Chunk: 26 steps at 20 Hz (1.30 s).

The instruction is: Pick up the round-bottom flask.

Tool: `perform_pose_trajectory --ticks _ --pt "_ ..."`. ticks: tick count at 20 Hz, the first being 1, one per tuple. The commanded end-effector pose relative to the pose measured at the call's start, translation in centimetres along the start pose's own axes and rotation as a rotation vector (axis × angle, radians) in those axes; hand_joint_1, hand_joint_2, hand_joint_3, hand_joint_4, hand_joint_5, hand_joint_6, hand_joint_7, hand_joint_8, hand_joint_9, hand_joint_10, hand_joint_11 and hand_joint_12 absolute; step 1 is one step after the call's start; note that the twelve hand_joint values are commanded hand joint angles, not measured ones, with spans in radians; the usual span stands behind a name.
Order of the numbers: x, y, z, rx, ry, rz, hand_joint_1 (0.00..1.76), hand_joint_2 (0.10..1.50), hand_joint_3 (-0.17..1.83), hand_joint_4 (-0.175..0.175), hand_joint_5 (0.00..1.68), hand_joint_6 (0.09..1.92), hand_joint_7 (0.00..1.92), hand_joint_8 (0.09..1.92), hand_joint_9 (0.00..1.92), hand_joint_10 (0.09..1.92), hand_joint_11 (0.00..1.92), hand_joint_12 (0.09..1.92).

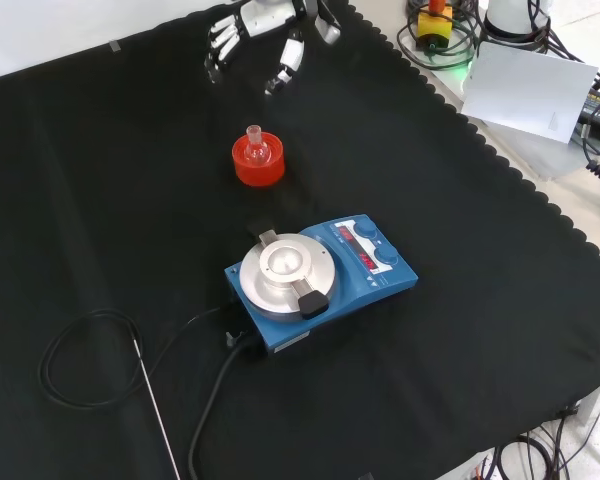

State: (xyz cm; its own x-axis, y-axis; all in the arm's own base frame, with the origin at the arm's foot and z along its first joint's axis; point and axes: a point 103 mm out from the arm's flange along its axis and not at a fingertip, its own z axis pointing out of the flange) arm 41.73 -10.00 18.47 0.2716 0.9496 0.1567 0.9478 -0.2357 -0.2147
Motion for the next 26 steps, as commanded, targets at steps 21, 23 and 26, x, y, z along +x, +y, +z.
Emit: perform_pose_trajectory --ticks 21,23,26 --pt "1.8 1.9 7.5 -0.059 0.024 -0.023 0.91 0.61 0.63 -0.039 0.62 0.31 0.27 0.71 0.45 0.7 0.14 1.39" --pt "2.0 2.1 7.4 -0.064 0.021 -0.026 0.92 0.61 0.64 -0.042 0.62 0.45 0.28 0.71 0.47 0.69 0.15 1.39" --pt "2.1 2.4 7.4 -0.069 0.019 -0.029 0.95 0.61 0.65 -0.047 0.64 0.58 0.3 0.71 0.48 0.69 0.17 1.38"
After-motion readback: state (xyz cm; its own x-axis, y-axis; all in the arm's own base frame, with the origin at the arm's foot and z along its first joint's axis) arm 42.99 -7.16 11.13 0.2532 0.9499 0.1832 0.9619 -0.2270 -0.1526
